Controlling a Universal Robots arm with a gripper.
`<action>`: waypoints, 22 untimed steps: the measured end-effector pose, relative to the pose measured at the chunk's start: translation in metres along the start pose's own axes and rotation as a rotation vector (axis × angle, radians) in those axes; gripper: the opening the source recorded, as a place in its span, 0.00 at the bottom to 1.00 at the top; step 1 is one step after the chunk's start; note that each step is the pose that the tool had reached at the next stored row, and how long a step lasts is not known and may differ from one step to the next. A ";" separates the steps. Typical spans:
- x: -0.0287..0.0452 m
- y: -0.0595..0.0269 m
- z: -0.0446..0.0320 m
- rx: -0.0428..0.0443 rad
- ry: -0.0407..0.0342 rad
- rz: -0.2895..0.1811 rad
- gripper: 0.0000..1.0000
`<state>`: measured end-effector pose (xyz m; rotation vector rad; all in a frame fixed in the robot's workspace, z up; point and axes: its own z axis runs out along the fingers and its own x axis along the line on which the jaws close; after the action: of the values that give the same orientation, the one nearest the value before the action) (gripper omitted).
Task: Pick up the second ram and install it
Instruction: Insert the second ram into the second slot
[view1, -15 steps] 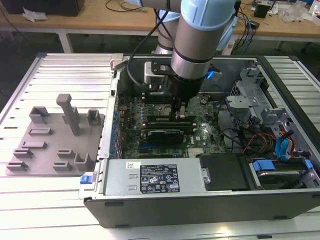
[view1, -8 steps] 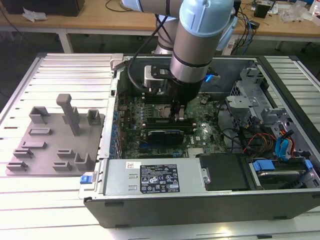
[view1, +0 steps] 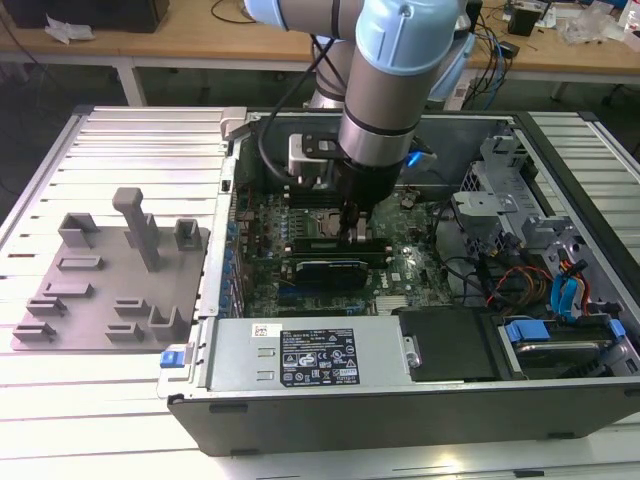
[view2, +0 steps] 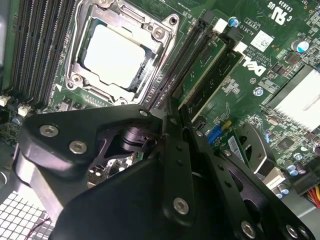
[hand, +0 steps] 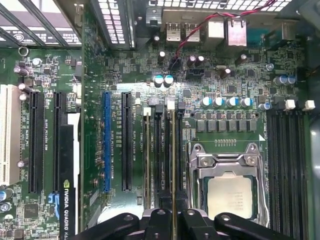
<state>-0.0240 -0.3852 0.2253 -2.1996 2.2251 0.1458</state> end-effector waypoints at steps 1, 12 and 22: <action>-0.0009 0.0000 0.0009 -0.0001 0.0000 0.000 0.11; -0.0013 0.0031 0.0000 0.0009 -0.0001 0.000 0.11; -0.0011 0.0031 0.0027 0.0008 -0.0002 0.000 0.11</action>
<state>-0.0272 -0.3839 0.2229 -2.1987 2.2251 0.1450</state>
